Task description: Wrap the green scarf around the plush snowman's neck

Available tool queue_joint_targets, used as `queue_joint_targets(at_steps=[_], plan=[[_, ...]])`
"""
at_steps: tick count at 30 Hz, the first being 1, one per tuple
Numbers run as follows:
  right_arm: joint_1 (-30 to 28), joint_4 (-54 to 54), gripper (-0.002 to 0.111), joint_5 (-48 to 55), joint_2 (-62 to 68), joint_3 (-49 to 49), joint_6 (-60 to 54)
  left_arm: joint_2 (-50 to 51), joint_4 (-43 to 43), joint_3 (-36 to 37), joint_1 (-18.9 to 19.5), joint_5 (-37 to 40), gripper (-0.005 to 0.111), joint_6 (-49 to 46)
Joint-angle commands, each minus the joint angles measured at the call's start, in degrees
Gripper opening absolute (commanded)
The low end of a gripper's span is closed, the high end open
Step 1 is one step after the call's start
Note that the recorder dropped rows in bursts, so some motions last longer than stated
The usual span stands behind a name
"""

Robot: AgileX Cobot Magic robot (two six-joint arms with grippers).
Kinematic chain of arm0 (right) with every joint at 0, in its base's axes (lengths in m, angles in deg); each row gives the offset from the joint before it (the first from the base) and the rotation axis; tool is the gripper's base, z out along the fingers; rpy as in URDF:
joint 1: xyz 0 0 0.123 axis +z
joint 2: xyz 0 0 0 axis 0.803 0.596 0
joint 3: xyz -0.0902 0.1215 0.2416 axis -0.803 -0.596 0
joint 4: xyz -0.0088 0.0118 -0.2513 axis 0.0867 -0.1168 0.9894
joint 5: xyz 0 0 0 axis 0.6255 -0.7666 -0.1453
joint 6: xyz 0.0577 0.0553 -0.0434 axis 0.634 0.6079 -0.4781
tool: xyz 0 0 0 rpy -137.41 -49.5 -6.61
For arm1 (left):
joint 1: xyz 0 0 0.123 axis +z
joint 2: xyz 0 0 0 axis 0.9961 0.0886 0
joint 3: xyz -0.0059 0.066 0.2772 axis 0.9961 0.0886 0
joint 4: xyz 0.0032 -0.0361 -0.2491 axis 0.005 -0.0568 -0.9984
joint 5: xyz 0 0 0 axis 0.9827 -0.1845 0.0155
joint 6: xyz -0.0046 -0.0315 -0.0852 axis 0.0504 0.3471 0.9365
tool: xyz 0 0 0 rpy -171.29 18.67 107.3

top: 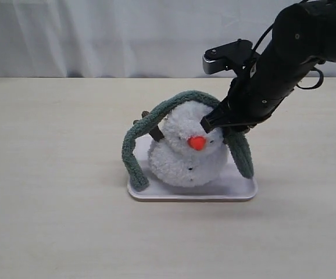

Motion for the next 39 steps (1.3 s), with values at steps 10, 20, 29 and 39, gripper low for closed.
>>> queue_joint_targets(at_steps=[10,20,29,39], plan=[[-0.2,-0.9,0.051,14.7,-2.2,1.8,-2.0,-0.1,-0.1,0.2,-0.3,-0.4,0.000,0.0],[-0.2,0.0,0.051,-4.7,-4.9,-7.3,-10.5,-0.1,-0.1,0.2,-0.3,-0.4,0.000,0.0],[-0.2,9.5,0.051,-21.0,-4.9,-13.6,-6.7,-0.1,-0.1,0.2,-0.3,-0.4,0.000,0.0],[-0.2,9.9,0.038,-23.8,-4.7,-14.8,-4.8,-0.1,-0.1,0.2,-0.3,-0.4,0.000,0.0]])
